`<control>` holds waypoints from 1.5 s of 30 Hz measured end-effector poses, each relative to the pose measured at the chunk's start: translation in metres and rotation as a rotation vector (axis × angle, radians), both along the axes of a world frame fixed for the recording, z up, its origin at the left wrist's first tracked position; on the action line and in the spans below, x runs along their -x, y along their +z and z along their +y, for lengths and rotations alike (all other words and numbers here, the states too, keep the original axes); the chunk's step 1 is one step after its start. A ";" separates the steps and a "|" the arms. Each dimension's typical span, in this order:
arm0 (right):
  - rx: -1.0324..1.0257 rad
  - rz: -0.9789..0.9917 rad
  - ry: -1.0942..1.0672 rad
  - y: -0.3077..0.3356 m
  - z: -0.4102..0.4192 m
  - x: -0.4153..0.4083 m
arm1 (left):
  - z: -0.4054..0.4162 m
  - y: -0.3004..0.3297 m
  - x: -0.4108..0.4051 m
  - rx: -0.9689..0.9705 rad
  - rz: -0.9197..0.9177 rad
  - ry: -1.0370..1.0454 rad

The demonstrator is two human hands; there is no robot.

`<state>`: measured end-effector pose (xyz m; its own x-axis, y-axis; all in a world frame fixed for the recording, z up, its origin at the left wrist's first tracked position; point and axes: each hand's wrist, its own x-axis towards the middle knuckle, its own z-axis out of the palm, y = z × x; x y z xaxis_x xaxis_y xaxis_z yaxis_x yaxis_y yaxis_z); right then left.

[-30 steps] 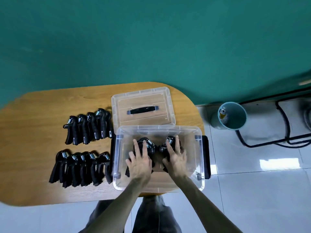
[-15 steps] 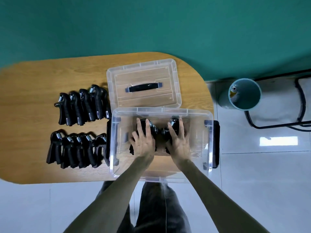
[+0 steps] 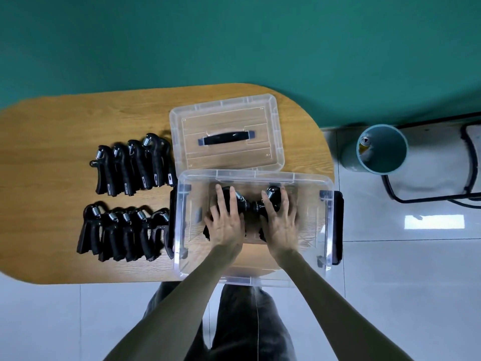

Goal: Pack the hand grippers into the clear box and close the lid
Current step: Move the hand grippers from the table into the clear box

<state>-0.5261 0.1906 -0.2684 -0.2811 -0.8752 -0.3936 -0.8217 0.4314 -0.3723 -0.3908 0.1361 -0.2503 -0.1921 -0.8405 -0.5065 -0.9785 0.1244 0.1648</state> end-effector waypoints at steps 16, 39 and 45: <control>0.180 0.192 0.165 0.109 -0.032 -0.041 | -0.036 0.105 -0.054 0.263 0.079 -0.196; 0.061 0.246 0.416 0.117 -0.135 -0.288 | -0.059 0.054 -0.364 0.077 -0.051 0.078; 0.058 0.223 0.524 0.062 -0.174 -0.328 | -0.065 -0.008 -0.389 0.077 -0.034 0.113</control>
<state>-0.1977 0.0168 -0.2059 0.1253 -0.9385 -0.3218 -0.9817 -0.0705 -0.1767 -0.0017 0.0709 -0.2585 -0.0779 -0.8924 -0.4444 -0.9918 0.0241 0.1255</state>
